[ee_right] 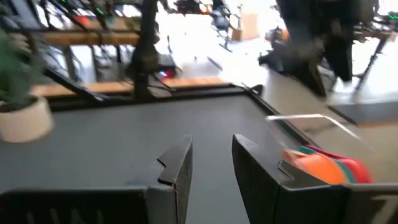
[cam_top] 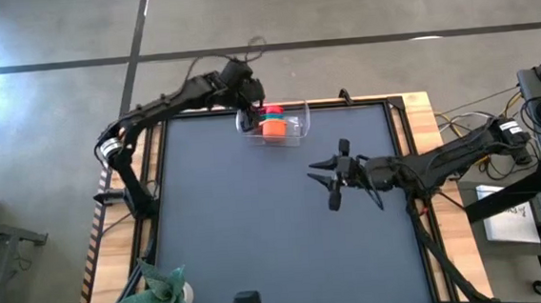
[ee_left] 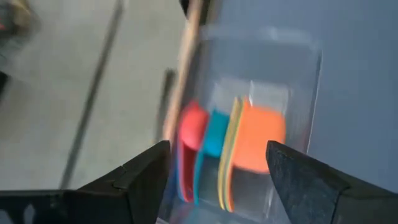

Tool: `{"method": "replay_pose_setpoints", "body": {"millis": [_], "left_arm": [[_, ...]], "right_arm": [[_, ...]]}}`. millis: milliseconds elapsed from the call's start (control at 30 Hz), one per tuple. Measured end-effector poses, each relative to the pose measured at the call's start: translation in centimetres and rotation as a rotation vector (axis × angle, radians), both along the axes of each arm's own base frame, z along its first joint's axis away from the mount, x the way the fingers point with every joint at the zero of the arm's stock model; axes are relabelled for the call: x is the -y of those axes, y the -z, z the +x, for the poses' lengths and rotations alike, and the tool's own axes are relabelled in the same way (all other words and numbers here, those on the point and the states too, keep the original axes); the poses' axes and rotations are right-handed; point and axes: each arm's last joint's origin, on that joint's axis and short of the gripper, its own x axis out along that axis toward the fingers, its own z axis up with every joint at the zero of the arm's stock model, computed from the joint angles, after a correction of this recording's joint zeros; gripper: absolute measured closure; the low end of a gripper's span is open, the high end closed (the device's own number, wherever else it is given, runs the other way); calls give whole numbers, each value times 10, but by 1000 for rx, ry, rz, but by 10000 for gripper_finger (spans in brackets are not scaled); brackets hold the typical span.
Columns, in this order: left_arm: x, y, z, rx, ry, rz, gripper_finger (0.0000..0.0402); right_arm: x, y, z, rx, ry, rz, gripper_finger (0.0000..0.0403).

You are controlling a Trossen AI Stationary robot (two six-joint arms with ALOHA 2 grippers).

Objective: Nest measuring cups in basket
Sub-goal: Remove the stacked measuring cups from the transparent bin

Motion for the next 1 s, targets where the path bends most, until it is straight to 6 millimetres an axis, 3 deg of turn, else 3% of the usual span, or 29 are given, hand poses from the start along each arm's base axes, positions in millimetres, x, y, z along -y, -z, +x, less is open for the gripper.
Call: {"method": "replay_pose_setpoints", "body": {"millis": [167, 433, 667, 833, 1000], "left_arm": [[10, -54, -12, 154, -20, 74, 171], [35, -95, -30, 308, 8, 113, 201], [62, -88, -35, 306, 50, 68, 213], [76, -73, -48, 360, 28, 44, 218], [91, -57, -65, 445, 29, 43, 219]], "right_arm": [[39, -22, 10, -102, 24, 11, 298], [126, -39, 32, -131, -66, 63, 298], [176, -18, 61, -214, -95, 178, 298], [191, -4, 84, -314, -98, 189, 298], [201, -8, 103, -335, -112, 160, 298]]}}
